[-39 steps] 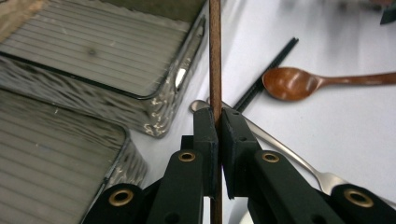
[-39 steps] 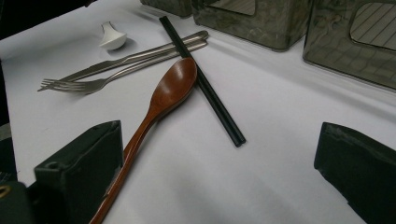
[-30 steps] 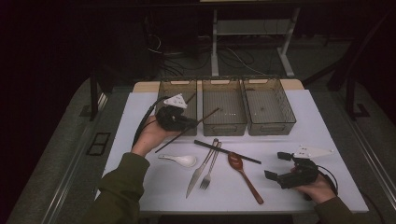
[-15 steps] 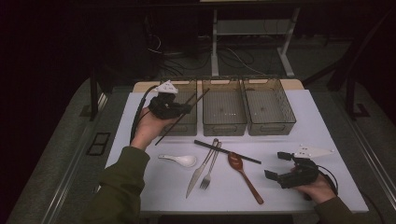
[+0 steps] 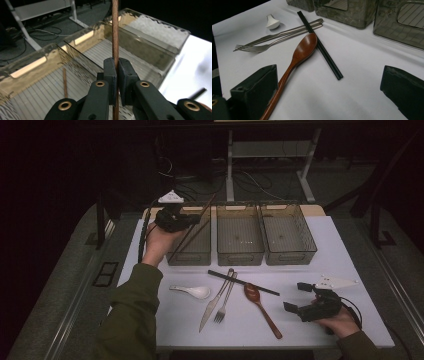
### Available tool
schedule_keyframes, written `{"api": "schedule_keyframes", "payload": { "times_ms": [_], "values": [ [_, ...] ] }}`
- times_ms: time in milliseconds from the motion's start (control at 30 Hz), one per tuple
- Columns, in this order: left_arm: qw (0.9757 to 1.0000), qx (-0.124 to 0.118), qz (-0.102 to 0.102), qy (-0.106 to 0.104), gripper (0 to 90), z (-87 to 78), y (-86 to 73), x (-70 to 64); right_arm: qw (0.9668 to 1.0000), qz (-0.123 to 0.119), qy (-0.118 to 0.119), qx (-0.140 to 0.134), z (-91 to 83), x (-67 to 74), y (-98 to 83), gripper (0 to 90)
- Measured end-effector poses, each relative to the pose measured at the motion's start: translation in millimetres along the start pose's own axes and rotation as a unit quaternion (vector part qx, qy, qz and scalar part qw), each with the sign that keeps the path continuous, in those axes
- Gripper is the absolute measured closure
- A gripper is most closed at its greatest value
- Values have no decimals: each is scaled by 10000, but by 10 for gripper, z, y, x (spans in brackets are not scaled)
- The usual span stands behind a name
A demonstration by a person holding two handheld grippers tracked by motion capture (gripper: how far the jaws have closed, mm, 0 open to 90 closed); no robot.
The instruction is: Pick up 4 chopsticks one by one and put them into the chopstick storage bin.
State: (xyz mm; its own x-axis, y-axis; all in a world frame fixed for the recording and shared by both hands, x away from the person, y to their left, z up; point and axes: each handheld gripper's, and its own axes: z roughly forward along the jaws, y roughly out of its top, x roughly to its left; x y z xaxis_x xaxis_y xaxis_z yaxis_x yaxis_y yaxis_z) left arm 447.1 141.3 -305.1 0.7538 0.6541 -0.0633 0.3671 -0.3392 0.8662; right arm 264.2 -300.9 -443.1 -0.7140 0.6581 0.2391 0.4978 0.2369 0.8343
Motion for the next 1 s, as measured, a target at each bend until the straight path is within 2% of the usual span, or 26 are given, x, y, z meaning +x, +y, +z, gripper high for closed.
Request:
{"api": "schedule_keyframes", "payload": {
  "times_ms": [233,467,633,733,833,1000],
  "values": [
    [9998,-156,-46,140,839,41,104,127,10000,6,1,-4,-4,-2,0,10],
    [9989,-342,-154,269,839,119,117,257,10000,0,20,-3,-5,0,0,10],
    [9987,-297,-211,344,839,192,52,344,10000,-2,29,1,-6,2,0,10],
    [9982,-261,-247,471,839,235,-9,383,10000,-9,25,-3,-8,2,0,10],
    [9979,-263,-340,484,839,273,-68,422,10000,-8,22,1,-10,0,0,10],
    [9981,-139,-356,488,839,356,-179,431,10000,-5,35,12,-9,5,-2,10]
  ]
}}
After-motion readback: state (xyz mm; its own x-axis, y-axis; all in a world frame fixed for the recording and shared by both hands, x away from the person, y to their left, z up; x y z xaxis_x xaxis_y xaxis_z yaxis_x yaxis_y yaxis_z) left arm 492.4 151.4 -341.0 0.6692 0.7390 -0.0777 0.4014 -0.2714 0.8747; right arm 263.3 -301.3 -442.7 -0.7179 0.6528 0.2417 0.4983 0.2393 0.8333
